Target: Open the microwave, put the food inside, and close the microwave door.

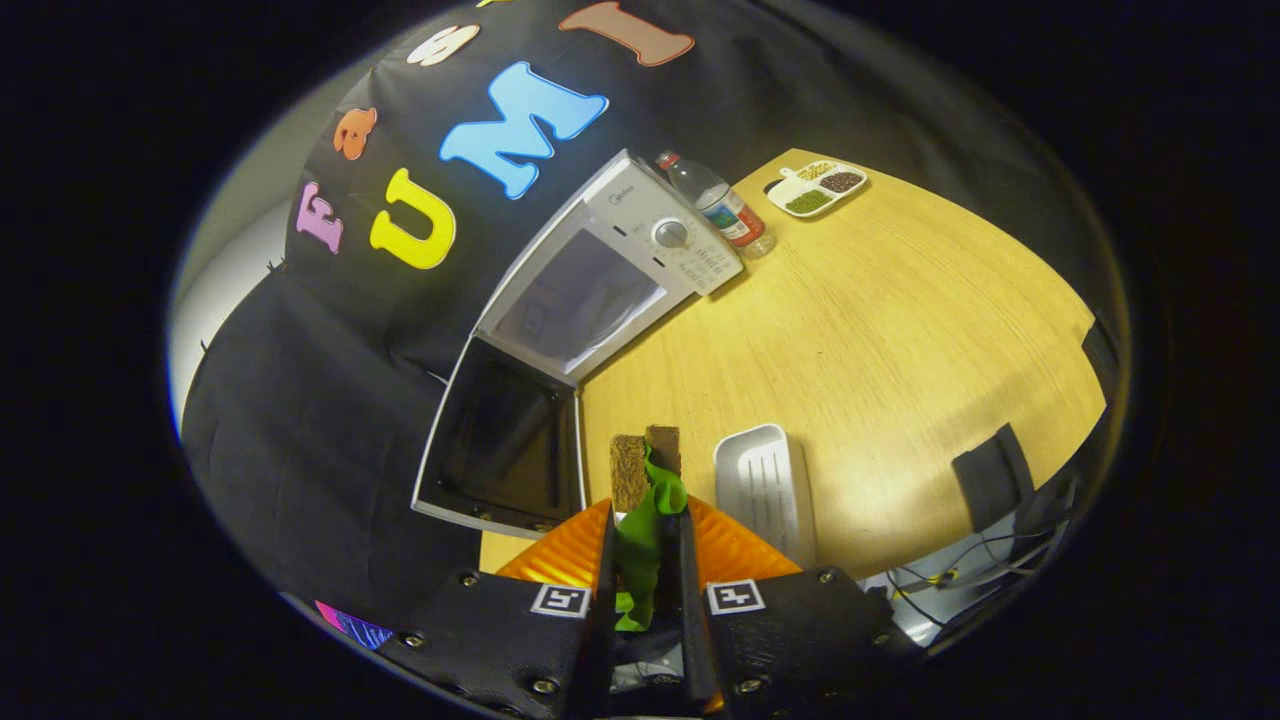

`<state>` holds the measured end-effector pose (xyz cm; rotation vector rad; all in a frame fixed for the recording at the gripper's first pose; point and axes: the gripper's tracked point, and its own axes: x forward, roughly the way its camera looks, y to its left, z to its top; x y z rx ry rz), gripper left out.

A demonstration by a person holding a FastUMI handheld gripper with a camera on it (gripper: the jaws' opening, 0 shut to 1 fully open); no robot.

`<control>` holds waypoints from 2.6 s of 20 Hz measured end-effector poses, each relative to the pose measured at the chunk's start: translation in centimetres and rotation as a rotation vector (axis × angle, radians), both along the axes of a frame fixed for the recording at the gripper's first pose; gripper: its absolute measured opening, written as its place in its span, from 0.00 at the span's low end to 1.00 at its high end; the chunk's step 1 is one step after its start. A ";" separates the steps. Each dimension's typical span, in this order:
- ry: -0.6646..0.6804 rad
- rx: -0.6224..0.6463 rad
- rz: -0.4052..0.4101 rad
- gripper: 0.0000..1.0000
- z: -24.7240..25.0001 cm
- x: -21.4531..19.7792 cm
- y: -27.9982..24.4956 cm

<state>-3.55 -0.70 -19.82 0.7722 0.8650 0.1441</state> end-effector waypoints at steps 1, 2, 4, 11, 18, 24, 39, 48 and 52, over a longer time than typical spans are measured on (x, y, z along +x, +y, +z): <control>-0.018 0.011 0.003 0.28 0.3 0.5 1.1; -0.037 0.013 0.004 0.28 0.7 1.1 1.9; -0.064 0.023 0.003 0.28 1.8 2.2 3.2; -0.216 0.069 -0.060 0.28 5.1 9.1 7.1; -0.268 0.122 -0.145 0.28 4.8 16.8 8.6; -0.286 0.151 -0.221 0.28 2.5 22.4 8.9; -0.387 0.050 -0.312 0.27 -5.7 35.0 10.5; -0.334 -0.011 -0.360 0.27 -10.9 39.4 9.5; -0.287 -0.102 -0.356 0.34 -12.4 39.3 8.6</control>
